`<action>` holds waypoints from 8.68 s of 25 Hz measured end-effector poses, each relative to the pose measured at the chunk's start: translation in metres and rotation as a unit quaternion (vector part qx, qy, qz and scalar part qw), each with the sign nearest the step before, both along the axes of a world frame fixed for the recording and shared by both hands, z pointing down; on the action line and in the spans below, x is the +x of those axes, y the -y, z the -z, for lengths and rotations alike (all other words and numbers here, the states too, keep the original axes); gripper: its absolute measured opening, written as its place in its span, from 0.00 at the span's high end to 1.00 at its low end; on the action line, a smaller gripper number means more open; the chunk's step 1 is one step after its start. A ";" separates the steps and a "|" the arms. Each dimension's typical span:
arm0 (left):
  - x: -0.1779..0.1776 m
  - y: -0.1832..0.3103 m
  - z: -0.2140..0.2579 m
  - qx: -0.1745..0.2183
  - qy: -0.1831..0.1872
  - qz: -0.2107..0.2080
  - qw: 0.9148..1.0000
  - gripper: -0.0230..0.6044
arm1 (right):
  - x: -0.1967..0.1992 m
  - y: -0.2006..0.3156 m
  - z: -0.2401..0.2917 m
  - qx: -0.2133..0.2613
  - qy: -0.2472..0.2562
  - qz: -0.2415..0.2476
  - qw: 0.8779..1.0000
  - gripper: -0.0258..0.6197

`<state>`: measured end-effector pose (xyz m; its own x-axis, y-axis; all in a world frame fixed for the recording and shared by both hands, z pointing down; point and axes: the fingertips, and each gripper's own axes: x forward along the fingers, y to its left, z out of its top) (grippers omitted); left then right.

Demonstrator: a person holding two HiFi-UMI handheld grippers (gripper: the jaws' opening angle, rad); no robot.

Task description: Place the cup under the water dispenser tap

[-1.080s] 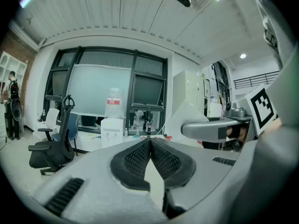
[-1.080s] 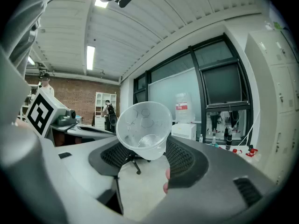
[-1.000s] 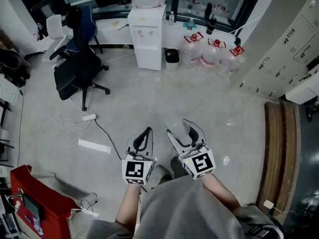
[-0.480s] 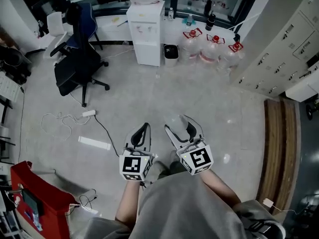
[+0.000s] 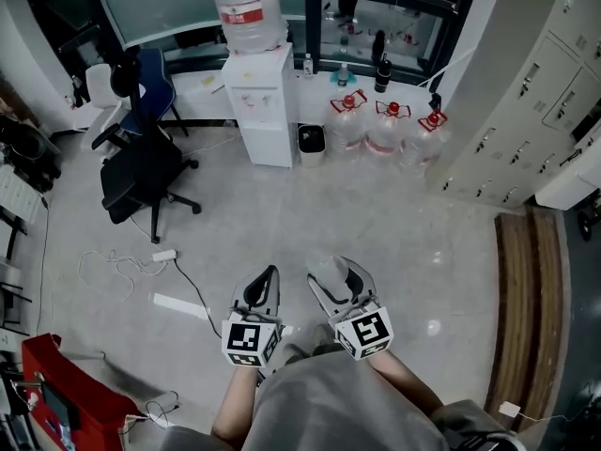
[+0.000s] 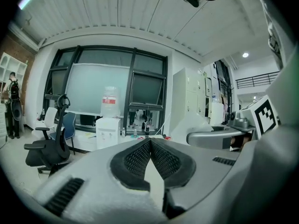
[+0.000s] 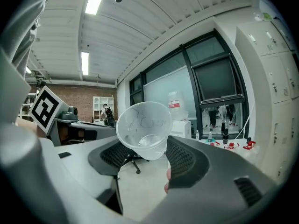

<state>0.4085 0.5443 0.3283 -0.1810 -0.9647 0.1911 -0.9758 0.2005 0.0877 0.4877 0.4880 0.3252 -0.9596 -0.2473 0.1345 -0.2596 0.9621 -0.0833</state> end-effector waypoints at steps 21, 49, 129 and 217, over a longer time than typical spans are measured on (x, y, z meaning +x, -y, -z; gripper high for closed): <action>-0.058 0.091 -0.009 -0.014 0.026 -0.018 0.999 0.95 | -0.048 0.088 -0.020 -0.029 0.009 -0.026 0.999 0.57; -0.279 0.105 -0.021 -0.005 -0.006 -0.038 0.999 0.95 | -0.261 0.100 -0.020 -0.017 -0.023 -0.044 0.999 0.57; -0.631 0.452 -0.090 -0.072 -0.015 -0.269 0.960 0.95 | -0.614 0.401 -0.097 -0.075 -0.065 -0.247 0.964 0.57; -0.607 0.542 -0.358 -0.301 0.049 -0.422 0.853 0.95 | -0.672 0.567 -0.555 -0.126 -0.174 -0.230 0.949 0.57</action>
<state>-0.1987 0.0022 0.6867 0.4872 -0.4907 0.7224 -0.7912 -0.5982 0.1273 -0.1840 -0.0786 0.8799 -0.6443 -0.5465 0.5350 -0.7013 0.7013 -0.1282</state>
